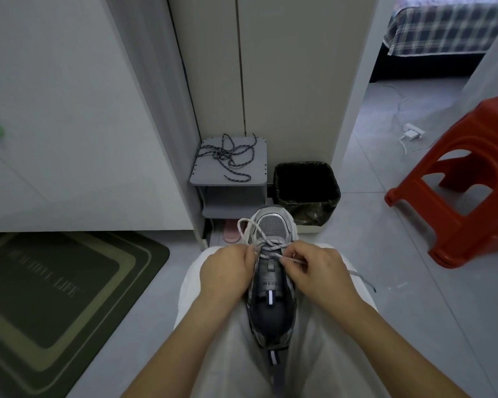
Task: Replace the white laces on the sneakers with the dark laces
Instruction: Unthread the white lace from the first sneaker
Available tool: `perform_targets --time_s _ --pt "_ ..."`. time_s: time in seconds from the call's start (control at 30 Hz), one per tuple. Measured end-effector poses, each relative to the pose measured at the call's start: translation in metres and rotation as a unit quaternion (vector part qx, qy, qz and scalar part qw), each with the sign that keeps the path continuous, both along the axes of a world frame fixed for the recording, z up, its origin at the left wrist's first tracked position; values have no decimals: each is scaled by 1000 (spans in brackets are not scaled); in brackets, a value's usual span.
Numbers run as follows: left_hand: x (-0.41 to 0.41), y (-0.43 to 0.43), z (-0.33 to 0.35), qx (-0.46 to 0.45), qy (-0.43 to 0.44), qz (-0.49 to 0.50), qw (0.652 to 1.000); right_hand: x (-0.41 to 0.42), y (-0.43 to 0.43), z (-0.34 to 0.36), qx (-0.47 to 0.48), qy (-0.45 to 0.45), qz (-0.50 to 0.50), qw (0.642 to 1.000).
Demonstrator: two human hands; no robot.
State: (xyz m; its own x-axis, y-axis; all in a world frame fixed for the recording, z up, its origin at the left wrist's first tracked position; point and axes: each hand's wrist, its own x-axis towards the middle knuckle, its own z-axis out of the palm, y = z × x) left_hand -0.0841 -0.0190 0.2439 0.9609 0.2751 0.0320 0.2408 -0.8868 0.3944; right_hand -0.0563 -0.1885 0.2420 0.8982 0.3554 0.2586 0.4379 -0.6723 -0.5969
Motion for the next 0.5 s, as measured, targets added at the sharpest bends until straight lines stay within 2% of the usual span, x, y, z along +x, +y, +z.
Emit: perform_targets --time_s 0.17,0.3,0.33,0.5 --pt "20 64 25 7 -44 75 996 3 -1 0 5 0 -8 1000" --pt "12 34 10 -45 26 -18 999 3 7 4 -1 5 -2 1000" --pt "8 21 4 -61 21 -22 998 2 9 5 0 7 1 1000" --pt "8 7 -8 -145 -85 39 985 -1 5 1 6 6 -6 1000"
